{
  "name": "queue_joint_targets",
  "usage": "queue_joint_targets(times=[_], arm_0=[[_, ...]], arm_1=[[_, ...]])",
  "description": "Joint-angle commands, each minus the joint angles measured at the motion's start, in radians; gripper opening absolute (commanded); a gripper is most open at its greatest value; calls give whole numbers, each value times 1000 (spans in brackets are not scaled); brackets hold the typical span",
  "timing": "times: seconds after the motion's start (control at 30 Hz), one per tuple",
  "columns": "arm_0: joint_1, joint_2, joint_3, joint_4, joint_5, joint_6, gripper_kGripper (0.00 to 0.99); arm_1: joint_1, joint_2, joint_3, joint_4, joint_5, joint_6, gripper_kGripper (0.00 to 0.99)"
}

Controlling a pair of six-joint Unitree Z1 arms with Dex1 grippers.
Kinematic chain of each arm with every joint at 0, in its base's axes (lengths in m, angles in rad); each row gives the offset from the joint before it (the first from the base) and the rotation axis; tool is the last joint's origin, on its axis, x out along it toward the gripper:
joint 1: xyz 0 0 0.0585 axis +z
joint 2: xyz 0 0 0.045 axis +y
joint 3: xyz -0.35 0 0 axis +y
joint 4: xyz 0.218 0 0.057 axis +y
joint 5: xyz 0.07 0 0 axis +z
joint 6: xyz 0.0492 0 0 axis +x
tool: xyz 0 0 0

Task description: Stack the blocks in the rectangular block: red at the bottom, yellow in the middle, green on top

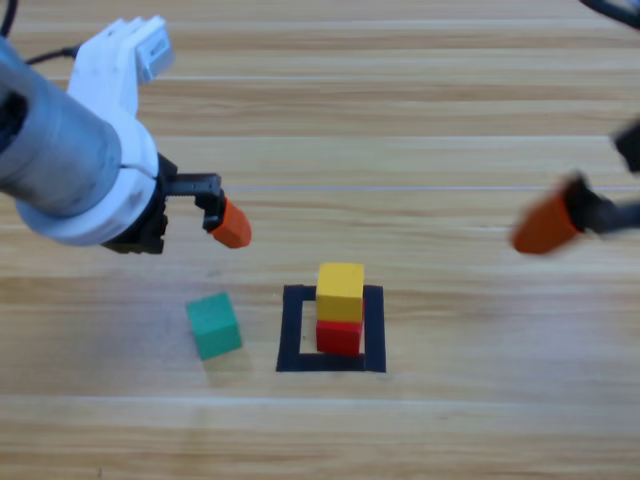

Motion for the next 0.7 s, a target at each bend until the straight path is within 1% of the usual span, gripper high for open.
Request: queue_joint_targets(times=[0.03,0.17,0.37,0.7], arm_0=[[29,121,-120,147,-3,-216,989],[28,204,-218,254,7,-396,988],[28,350,-358,394,0,-503,976],[28,432,-360,404,-20,-547,960]], arm_1=[[-93,-56,182,-121,56,-56,988],[-93,-58,222,-159,70,-71,988],[-93,-26,235,-175,70,-74,989],[-93,-13,230,-176,74,-72,989]])
